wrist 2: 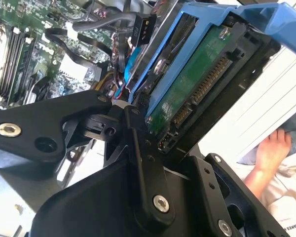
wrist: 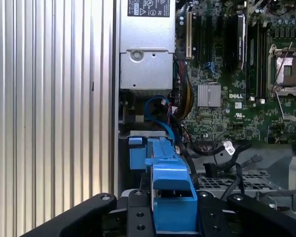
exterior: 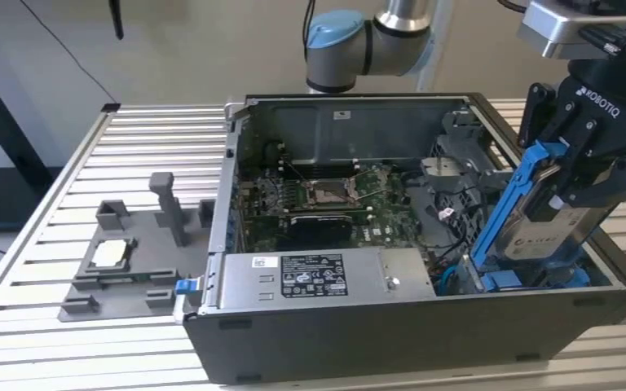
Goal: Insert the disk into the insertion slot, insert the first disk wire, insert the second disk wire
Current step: 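Insert the disk into the insertion slot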
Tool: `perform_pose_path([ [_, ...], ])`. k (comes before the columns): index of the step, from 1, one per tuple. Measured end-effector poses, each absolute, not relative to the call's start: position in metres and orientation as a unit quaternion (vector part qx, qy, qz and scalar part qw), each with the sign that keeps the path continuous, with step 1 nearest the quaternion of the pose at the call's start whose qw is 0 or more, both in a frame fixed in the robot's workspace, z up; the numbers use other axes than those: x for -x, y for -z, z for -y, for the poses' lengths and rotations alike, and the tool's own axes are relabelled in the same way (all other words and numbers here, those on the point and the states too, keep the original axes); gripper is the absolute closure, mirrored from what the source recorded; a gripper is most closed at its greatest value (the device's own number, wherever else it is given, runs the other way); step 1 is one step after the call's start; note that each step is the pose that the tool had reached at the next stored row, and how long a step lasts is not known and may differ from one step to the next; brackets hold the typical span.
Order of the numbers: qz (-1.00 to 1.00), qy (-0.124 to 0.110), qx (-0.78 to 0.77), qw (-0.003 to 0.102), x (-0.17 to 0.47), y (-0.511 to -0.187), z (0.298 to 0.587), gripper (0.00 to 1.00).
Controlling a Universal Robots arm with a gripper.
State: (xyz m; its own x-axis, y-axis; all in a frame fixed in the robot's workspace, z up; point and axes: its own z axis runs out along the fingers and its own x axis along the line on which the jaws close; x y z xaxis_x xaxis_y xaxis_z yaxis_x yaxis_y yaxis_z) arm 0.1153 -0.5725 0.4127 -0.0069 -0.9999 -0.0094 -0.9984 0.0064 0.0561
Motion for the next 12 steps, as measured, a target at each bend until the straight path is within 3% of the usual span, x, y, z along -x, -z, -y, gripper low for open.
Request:
perform_pose_path([
  [12,0.709,0.025,-0.705,0.014,-0.115,-0.401,0.572,0.67],
])
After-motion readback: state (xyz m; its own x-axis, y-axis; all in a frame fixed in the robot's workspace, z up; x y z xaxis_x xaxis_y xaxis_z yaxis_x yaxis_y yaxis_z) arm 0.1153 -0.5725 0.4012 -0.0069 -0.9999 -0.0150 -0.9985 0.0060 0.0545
